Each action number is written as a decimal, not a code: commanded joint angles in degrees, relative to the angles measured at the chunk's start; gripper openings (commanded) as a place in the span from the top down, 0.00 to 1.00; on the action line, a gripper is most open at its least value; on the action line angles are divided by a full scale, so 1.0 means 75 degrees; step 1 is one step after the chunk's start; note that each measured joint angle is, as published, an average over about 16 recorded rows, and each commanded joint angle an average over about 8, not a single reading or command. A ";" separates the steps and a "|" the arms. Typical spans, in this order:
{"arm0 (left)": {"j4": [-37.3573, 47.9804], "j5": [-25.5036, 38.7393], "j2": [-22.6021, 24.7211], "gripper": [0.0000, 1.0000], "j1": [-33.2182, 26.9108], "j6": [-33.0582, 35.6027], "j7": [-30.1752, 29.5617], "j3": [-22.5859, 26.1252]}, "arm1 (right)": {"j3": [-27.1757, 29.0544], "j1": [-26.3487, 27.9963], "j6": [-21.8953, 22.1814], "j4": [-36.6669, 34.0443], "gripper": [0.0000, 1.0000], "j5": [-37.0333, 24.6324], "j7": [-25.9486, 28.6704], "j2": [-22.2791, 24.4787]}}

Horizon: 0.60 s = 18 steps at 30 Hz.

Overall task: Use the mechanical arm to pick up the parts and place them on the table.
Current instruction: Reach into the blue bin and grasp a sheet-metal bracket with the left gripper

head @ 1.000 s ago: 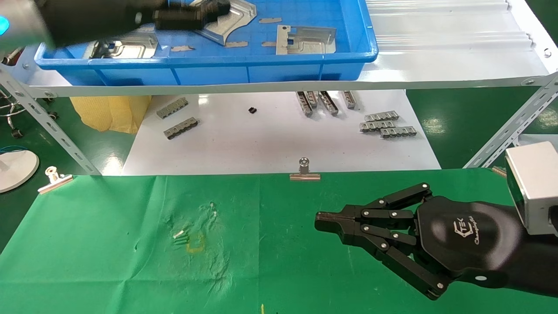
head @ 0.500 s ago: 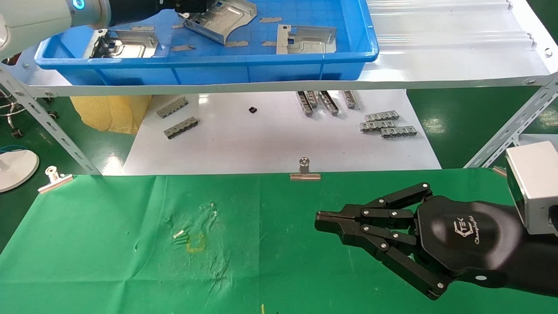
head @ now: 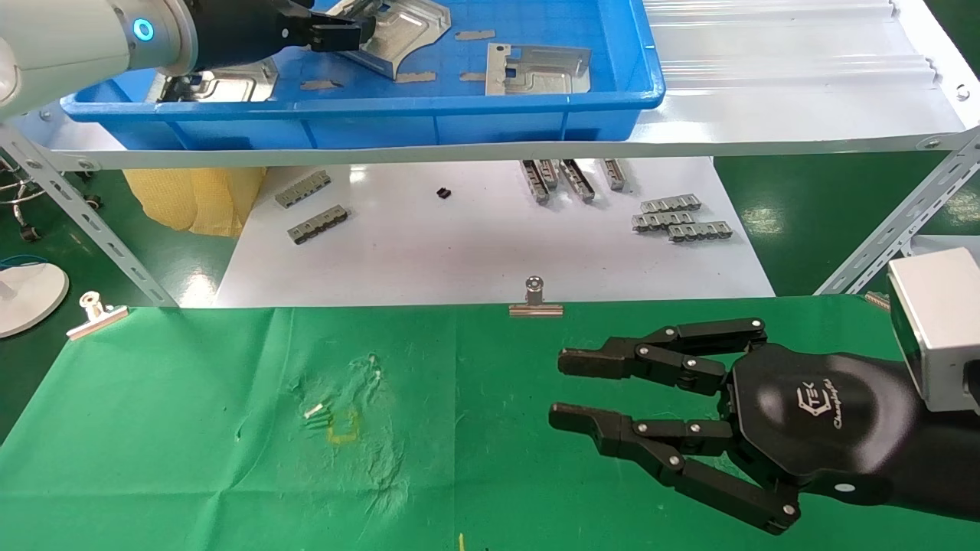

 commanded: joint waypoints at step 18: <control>-0.0221 0.0111 0.0076 1.00 0.0064 -0.0046 -0.0194 0.0086 | 0.0000 0.0000 0.0000 0.0000 0.00 0.0000 0.0000 0.0000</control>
